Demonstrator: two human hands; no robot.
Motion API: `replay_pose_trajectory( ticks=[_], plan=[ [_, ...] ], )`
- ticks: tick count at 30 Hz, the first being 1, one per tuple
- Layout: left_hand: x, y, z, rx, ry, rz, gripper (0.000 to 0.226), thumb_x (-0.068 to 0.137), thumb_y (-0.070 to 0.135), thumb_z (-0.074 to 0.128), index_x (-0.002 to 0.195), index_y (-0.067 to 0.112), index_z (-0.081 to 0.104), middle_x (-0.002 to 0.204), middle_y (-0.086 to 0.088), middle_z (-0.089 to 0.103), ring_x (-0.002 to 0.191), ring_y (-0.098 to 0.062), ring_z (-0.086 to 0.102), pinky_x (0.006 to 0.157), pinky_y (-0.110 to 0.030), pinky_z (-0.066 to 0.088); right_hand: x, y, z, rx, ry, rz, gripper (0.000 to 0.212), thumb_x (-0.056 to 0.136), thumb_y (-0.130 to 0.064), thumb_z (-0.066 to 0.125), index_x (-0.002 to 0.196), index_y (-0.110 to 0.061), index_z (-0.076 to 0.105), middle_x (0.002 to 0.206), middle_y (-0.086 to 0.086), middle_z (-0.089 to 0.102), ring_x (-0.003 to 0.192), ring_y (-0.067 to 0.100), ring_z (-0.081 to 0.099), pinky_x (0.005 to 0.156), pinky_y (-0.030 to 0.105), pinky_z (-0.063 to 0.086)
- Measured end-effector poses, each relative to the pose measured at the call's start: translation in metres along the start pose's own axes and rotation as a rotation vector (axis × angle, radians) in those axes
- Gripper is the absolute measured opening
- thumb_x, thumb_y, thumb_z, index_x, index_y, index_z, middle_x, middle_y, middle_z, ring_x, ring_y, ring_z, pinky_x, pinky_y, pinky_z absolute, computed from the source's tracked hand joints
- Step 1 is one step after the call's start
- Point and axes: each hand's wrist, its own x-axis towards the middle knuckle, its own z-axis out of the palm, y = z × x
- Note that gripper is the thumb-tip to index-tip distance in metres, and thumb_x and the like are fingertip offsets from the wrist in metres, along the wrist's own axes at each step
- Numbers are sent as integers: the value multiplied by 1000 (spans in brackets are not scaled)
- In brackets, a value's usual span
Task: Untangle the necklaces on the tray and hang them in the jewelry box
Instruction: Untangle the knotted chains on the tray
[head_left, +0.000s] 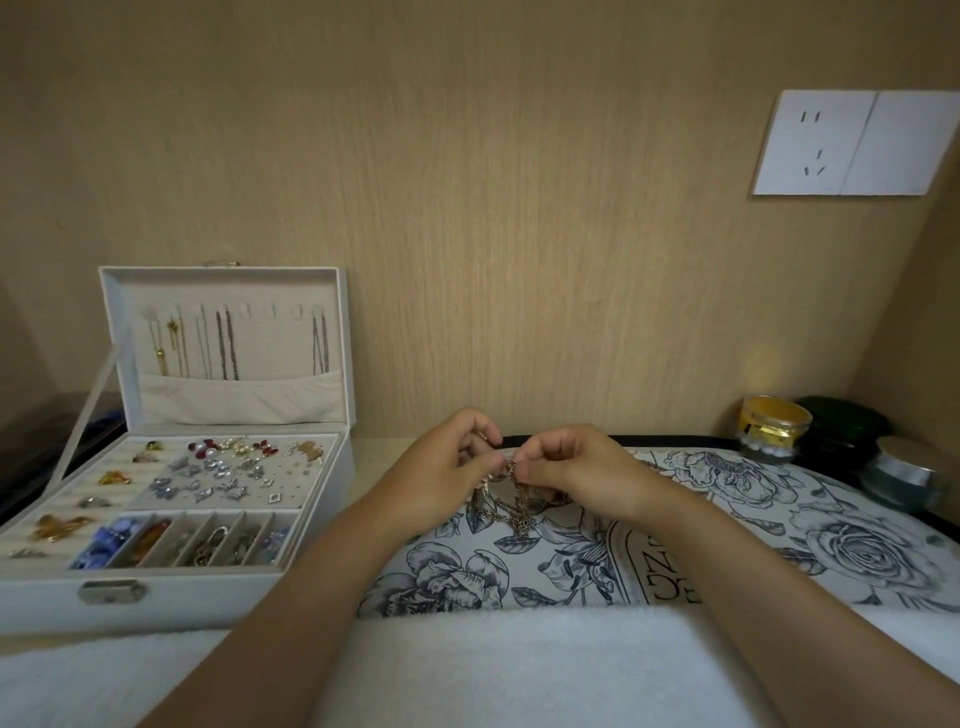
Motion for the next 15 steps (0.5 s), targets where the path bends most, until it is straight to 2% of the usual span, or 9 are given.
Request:
replay_pose_trajectory(
  ticks=[3,6,9,12,15],
  plan=[
    [-4,-2,6,92,118,69,14,91,22,68,93,33,60,86,14,64,82,-2,60,76,-23,51,-1,-1,0,4,26,-2,7,91,-18,72,88,-15,77,73,-5,68,69,8,60,73,23,51],
    [-6,-1,14,182,232,75,11,87,22,71,86,32,65,82,15,62,73,-2,55,67,-21,47,-1,-1,1,8,56,2,8,91,-19,73,87,-14,79,74,0,71,68,10,61,70,23,52],
    [-7,-2,19,93,216,-40,10,88,25,69,84,35,69,77,16,65,66,3,56,66,-23,49,-1,-2,3,14,115,6,7,89,-19,75,85,-17,80,68,-1,70,62,5,59,64,19,50],
    [-9,-1,21,-40,182,-114,8,89,31,71,85,36,74,77,15,72,69,5,62,70,-19,49,0,0,2,11,154,18,7,89,-18,75,86,-16,81,58,-5,65,54,3,55,57,16,45],
    [-11,0,20,-94,221,-124,5,83,28,78,84,33,77,75,16,74,70,4,66,72,-20,52,0,0,3,17,142,26,9,90,-16,73,92,-14,81,64,-4,70,56,3,56,57,15,46]
  ],
)
